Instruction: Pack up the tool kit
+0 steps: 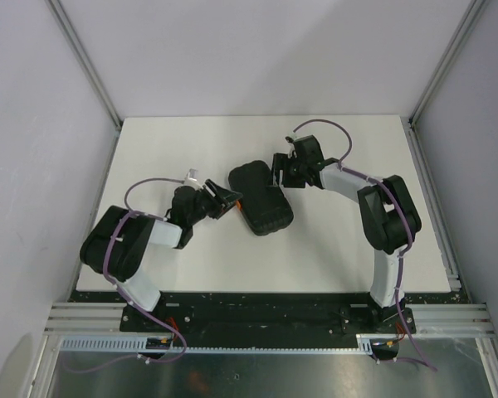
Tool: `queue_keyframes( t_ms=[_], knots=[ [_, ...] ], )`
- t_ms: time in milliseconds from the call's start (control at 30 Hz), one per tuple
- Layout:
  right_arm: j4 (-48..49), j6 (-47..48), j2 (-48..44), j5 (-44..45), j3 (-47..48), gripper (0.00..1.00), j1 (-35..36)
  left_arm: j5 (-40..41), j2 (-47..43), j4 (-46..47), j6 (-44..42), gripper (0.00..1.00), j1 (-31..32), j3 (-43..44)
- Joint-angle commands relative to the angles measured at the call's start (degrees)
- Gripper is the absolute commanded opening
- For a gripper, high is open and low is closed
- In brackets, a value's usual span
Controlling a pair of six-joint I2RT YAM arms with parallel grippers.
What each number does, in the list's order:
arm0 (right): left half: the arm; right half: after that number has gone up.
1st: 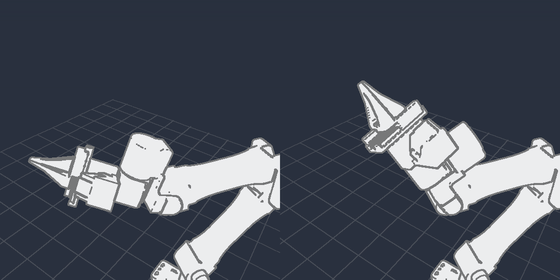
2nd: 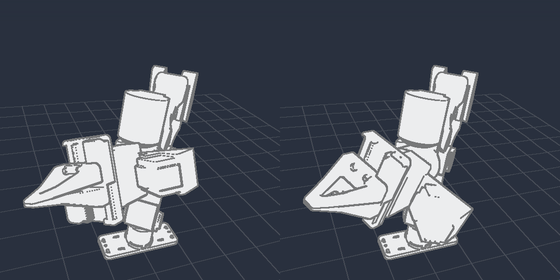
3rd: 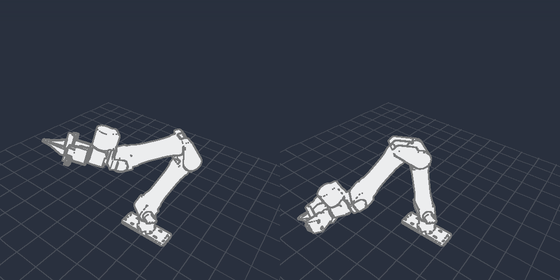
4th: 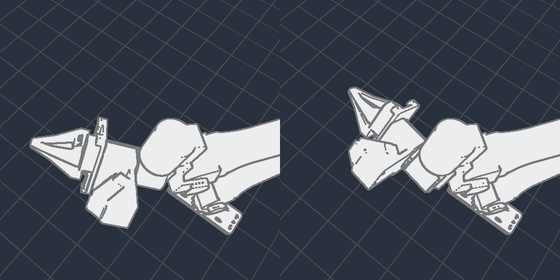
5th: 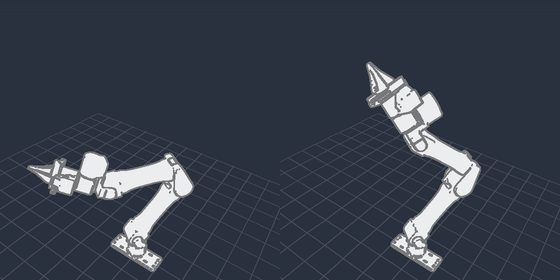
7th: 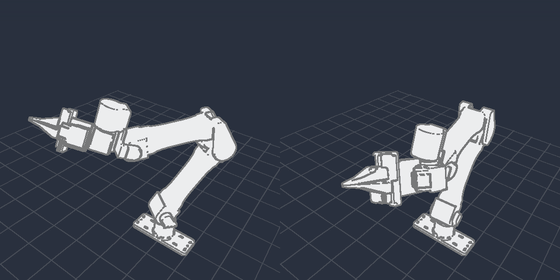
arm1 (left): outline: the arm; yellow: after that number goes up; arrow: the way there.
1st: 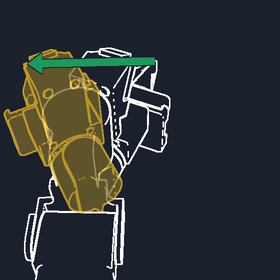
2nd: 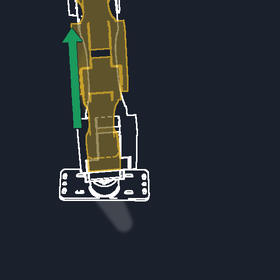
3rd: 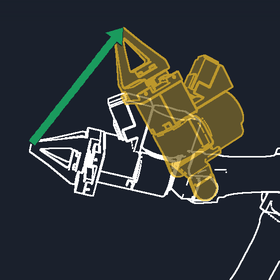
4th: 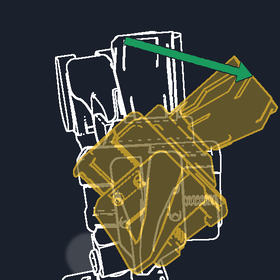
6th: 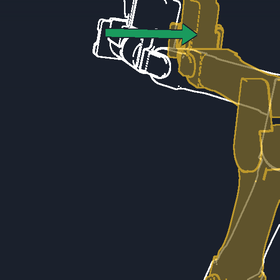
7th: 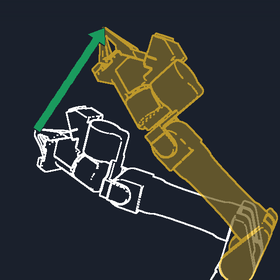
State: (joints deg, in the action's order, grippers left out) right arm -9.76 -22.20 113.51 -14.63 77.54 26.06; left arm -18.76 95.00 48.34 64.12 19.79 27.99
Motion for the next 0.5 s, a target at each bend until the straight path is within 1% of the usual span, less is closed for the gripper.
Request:
queue_keyframes(
  t_ms=[0,167,467],
  knots=[
    [-10.23,2.72,6.72,2.24,-3.09,0.71,3.20,-2.71,1.19,3.95,0.18,0.60,1.06,3.02],
    [-10.45,2.60,7.03,2.16,-3.09,0.70,3.27,-2.92,3.68,3.96,-0.32,0.60,1.25,3.44],
    [-10.67,2.95,7.69,2.08,-3.09,0.71,3.43,-3.35,5.86,3.96,-0.97,0.66,1.70,5.33]
  ],
)
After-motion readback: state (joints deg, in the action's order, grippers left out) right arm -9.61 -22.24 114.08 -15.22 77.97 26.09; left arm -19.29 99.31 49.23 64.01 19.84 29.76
